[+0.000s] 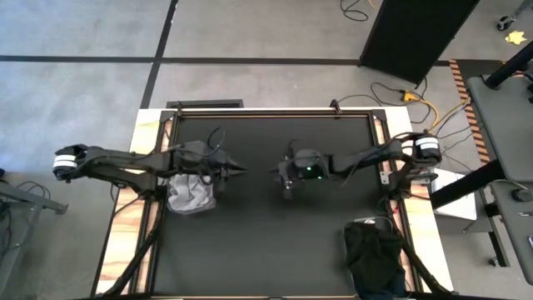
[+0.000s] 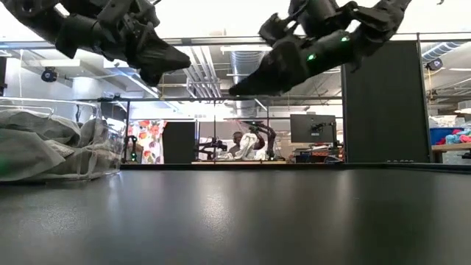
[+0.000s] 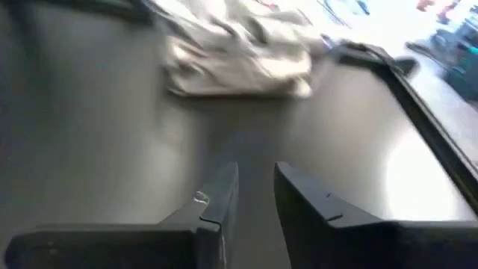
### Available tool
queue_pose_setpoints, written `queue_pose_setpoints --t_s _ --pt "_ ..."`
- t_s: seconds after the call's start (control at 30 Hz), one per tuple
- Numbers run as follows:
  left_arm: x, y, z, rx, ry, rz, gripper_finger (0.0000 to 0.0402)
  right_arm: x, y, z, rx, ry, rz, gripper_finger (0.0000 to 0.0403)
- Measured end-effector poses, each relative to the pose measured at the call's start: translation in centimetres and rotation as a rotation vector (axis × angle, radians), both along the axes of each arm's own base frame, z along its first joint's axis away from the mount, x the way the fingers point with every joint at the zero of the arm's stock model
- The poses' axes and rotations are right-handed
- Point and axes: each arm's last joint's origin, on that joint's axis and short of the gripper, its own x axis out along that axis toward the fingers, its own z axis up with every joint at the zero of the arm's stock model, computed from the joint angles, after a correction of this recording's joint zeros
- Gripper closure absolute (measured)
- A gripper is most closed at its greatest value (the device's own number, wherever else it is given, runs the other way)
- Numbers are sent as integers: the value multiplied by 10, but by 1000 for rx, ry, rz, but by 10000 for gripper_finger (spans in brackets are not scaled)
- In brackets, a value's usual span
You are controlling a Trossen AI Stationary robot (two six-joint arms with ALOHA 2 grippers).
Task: Sort towels by color in basket
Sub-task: Return to Home Position
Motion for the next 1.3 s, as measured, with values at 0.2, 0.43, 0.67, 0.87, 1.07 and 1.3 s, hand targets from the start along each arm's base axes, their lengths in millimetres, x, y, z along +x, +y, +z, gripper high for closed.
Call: queue_pose_setpoints --t_s 0.2,0.43,0.67,0.87,1.07,1.3 --pt "-3 -2 -6 -20 -56 -12 362 -27 9 12 32 -124 75 346" --pt "-3 -2 -7 2 -52 -18 362 -65 11 17 31 -158 75 367" --pt "-4 -2 -10 -1 -28 -20 362 -92 13 29 50 -221 68 369" --pt "-10 -3 -17 32 -44 -28 362 -108 14 40 74 -282 62 370" --pt "-19 -4 -10 63 -85 -34 362 -121 14 48 107 -274 52 369" --pt "-38 -6 9 121 -162 -43 362 -136 16 50 117 -278 68 369"
